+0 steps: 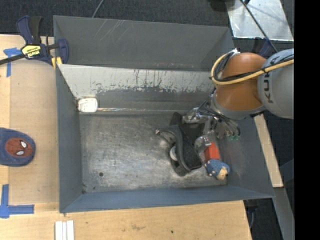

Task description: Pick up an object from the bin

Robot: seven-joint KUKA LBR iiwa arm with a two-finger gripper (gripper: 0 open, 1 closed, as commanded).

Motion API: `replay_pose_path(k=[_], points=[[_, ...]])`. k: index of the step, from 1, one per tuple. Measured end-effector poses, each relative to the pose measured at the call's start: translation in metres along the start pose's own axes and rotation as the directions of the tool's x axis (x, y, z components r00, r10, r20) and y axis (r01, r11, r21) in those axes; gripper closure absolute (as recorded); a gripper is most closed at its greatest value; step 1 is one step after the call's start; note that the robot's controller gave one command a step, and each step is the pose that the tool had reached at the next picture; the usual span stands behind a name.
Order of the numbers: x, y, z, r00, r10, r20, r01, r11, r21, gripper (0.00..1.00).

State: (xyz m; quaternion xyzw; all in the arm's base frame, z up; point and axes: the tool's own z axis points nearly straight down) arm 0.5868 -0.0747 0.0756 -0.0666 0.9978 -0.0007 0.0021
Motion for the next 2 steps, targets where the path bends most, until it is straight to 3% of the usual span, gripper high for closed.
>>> replay_pose_path(k=[1,2], points=[[-0.005,0.0,-0.004,1.0,0.0,0.018,0.0,1.0,0.003,1.0],[0.005,0.002,-0.187,1.0,-0.003,0.009,0.003,1.0,0.002,1.0]])
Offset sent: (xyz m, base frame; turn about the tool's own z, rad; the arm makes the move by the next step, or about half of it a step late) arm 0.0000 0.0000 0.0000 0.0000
